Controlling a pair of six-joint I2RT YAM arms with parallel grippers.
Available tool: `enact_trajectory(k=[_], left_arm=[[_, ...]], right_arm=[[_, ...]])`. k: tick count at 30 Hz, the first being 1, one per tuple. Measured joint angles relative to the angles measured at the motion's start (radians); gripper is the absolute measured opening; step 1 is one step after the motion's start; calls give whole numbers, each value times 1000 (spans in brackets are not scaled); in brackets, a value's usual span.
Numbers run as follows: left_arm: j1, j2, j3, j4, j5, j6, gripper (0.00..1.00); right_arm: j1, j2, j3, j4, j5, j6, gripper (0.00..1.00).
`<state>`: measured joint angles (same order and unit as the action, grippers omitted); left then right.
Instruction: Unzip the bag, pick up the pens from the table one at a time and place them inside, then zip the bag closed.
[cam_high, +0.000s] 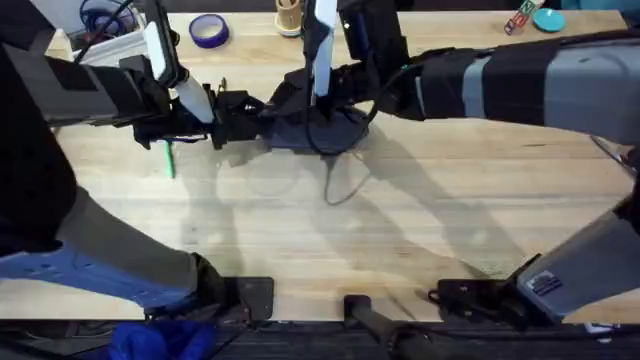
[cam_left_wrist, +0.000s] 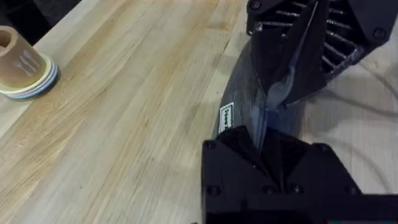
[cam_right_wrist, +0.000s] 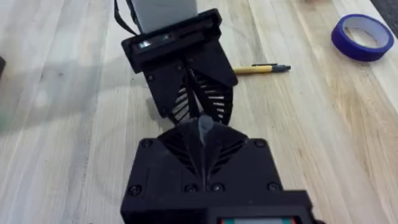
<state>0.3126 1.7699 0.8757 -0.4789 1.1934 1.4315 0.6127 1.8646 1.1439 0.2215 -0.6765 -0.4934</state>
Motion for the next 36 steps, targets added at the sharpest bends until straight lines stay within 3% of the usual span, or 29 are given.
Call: enact_trajectory(k=[6,8,13,14,24,36], left_arm=[[0,0,0,0,0,0,42],[0,0,0,0,0,0,42],[0,0,0,0,0,0,42],[0,0,0,0,0,0,42],[0,0,0,0,0,0,42],[0,0,0,0,0,0,42]], right_arm=[[-7,0,4,-21,-5,1,64],[-10,0,5,-27,-10,8,257],[-24,0,11,-27,-25,38,953],[-29,0,12,-28,-27,49,983],[-88,-15,14,-49,-34,132,995],[-89,-26,15,-72,-38,147,995]])
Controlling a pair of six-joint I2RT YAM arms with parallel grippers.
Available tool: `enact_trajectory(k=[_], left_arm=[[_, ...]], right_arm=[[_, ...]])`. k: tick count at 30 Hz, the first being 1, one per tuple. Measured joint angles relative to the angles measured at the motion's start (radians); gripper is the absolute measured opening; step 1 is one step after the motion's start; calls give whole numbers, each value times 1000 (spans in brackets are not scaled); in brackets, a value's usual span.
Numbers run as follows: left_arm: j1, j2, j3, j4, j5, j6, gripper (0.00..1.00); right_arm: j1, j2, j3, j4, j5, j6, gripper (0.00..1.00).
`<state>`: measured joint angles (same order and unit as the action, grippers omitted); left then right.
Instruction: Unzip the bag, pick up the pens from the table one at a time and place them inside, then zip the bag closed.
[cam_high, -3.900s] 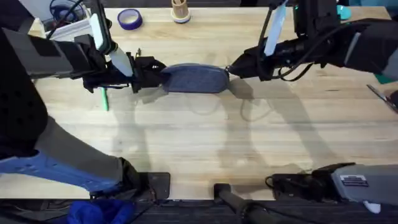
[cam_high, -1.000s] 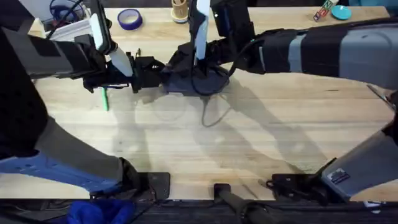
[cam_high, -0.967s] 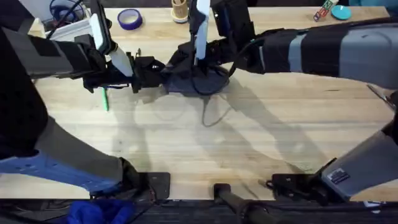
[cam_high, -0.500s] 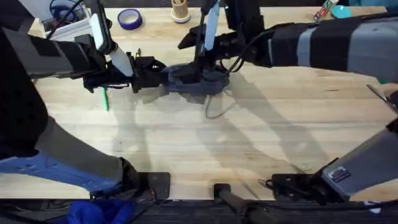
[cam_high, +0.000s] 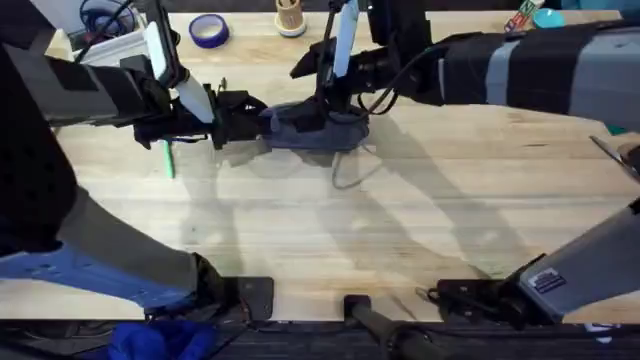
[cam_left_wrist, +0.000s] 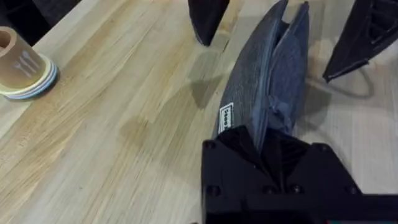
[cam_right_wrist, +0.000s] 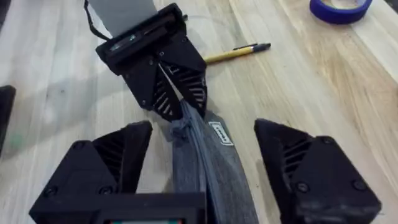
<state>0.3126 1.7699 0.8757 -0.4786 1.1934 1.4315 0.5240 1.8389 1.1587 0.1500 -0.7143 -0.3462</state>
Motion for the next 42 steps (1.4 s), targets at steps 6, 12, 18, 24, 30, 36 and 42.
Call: enact_trajectory(k=[6,12,18,24,30,36,42], left_arm=[[0,0,0,-2,-1,1,710],[0,0,0,-17,-2,-3,992],[0,-53,0,-91,-50,-2,993],[0,-173,0,-187,-92,-2,992],[0,-278,0,-233,-129,-67,993],[0,-395,0,-237,-168,-234,993],[0,-524,0,-304,-256,-445,993]], right_arm=[[-5,0,0,-14,0,2,996],[-15,0,0,-25,0,2,996],[-31,0,0,-30,0,2,996],[-47,0,0,-31,0,2,996],[-47,0,0,-32,0,2,996],[-52,-44,0,-68,0,2,996],[-89,-120,1,-197,0,3,995]])
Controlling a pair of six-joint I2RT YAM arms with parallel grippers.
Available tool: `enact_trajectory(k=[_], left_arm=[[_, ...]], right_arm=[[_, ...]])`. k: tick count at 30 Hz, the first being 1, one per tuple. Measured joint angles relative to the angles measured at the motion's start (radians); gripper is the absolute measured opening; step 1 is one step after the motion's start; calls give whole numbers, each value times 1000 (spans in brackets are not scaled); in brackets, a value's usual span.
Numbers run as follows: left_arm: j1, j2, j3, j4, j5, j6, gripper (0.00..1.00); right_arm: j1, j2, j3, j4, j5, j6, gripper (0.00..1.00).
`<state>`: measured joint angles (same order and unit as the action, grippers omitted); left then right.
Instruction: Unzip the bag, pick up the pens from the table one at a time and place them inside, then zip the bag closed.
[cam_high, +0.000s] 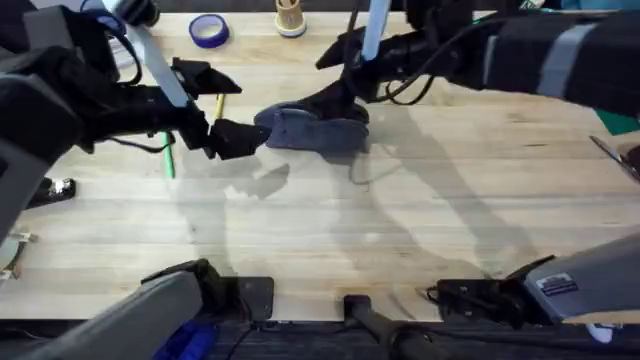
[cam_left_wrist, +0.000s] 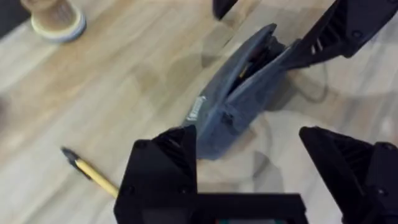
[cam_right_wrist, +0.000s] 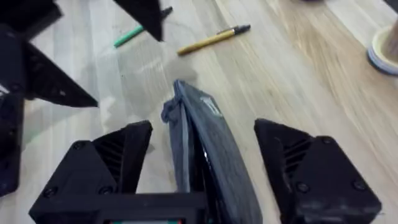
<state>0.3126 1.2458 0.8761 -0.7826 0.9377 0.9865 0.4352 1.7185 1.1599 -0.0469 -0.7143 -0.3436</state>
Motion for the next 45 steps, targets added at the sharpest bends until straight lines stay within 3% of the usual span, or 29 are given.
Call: enact_trajectory(k=[5,14,45], left_arm=[[0,-114,0,-119,-40,-89,993],[0,-237,0,-307,-90,-129,993],[0,-239,0,-313,-97,-134,993]], right_arm=[[-33,-53,1,-100,0,0,996],[-41,-115,1,-190,0,9,996],[-37,-121,41,-287,-4,299,995]])
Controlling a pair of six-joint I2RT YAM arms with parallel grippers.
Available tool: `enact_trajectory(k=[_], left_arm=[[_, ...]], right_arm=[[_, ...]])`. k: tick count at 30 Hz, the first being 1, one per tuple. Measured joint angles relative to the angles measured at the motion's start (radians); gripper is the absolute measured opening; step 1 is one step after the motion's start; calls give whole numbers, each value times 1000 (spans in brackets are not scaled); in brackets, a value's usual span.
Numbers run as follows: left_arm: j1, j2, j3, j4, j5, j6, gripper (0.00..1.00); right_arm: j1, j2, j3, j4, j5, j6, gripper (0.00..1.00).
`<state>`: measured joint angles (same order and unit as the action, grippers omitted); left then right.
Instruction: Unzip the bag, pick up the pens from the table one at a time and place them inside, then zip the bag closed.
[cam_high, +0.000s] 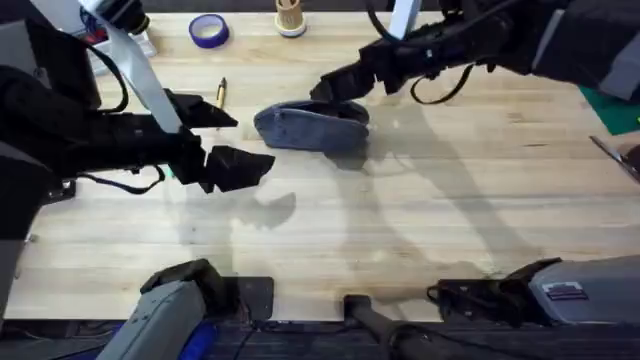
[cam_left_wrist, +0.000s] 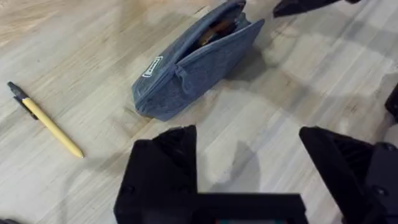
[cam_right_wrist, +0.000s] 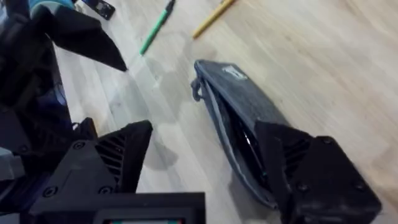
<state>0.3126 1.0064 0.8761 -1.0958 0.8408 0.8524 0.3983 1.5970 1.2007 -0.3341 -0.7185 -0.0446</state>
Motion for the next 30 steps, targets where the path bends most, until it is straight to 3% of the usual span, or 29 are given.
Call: enact_trajectory(k=[6,9,10,16,20,30], left_arm=[[0,0,0,0,0,0,993],[0,0,0,0,0,0,993],[0,0,0,0,0,0,992],[0,0,0,0,0,0,993],[0,0,0,0,0,0,993],[0,0,0,0,0,0,993]], right_arm=[[32,0,112,-76,86,-4,995],[50,4,223,-163,163,-4,995],[67,27,343,-241,232,-4,995],[106,136,536,-349,314,-4,996],[138,210,588,-346,361,-8,996],[155,321,595,-325,444,-44,996]])
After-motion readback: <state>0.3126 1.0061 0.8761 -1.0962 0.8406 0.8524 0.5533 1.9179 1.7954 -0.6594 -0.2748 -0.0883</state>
